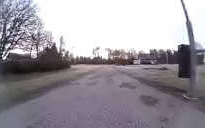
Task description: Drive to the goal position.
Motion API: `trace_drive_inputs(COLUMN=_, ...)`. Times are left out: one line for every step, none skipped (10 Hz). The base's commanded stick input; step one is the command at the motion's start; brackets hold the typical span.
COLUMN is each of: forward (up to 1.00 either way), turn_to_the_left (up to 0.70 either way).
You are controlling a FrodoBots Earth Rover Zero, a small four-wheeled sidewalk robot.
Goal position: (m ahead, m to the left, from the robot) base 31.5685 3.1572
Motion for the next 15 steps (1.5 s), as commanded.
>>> trace_drive_inputs(forward=0.85, turn_to_the_left=0.0)
trace_drive_inputs(forward=0.85, turn_to_the_left=0.0)
trace_drive_inputs(forward=0.85, turn_to_the_left=0.0)
trace_drive_inputs(forward=0.85, turn_to_the_left=0.0)
trace_drive_inputs(forward=0.85, turn_to_the_left=0.0)
trace_drive_inputs(forward=0.85, turn_to_the_left=0.0)
trace_drive_inputs(forward=0.85, turn_to_the_left=0.0)
trace_drive_inputs(forward=0.85, turn_to_the_left=0.0)
trace_drive_inputs(forward=0.85, turn_to_the_left=0.0)
trace_drive_inputs(forward=0.85, turn_to_the_left=0.0)
trace_drive_inputs(forward=0.85, turn_to_the_left=0.0)
trace_drive_inputs(forward=0.85, turn_to_the_left=0.0)
trace_drive_inputs(forward=0.85, turn_to_the_left=0.0)
trace_drive_inputs(forward=0.85, turn_to_the_left=0.0)
trace_drive_inputs(forward=0.85, turn_to_the_left=0.0)
